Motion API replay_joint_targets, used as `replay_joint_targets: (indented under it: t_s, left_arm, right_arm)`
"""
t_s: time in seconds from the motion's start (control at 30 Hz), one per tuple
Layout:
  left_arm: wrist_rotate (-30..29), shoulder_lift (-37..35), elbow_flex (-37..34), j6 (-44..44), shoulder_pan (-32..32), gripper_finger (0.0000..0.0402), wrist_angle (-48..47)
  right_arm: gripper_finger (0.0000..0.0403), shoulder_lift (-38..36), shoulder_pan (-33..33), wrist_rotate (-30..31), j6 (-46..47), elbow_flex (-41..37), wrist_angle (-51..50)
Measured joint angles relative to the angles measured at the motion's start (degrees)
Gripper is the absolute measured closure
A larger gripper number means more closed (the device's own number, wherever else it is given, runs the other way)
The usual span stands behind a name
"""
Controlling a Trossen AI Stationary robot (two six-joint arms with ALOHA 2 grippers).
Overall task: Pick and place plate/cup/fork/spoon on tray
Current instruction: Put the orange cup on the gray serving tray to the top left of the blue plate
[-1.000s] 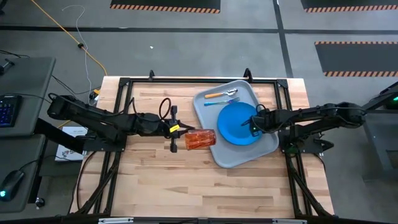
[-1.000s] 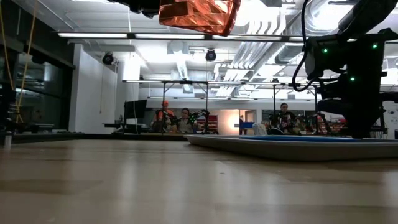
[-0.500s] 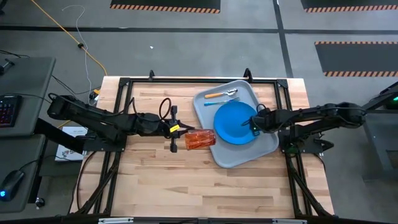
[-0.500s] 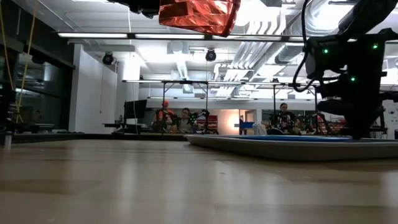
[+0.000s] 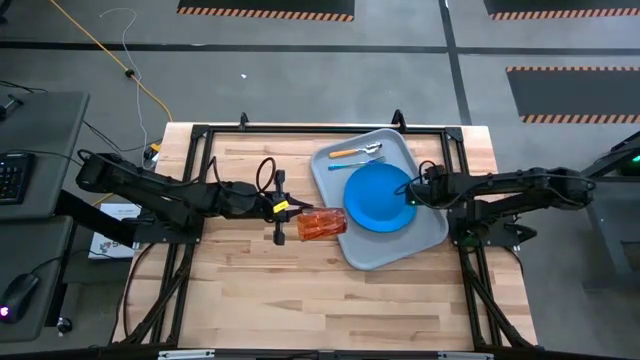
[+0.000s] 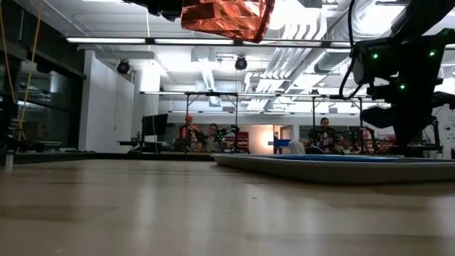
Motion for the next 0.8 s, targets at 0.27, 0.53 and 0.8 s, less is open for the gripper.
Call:
replay_joint_targets:
  t_s: [0.27, 0.53, 0.8]
  left_arm:
    - [0.0, 0.0, 0.0, 0.0, 0.0, 0.0397, -0.2]
    - [0.0, 0.0, 0.0, 0.0, -0.1, 0.0396, -1.3]
    - [0.0, 0.0, 0.0, 0.2, -1.3, 0.0397, -1.1]
  right_arm:
    - [0.0403, 6.2, -4.4, -1.7, -3.5, 0.0, 3.1]
    - [0.0403, 9.9, -5.3, -4.9, -6.1, 0.0, 3.5]
    - [0.0403, 9.8, -5.2, -9.3, -6.8, 0.0, 5.2]
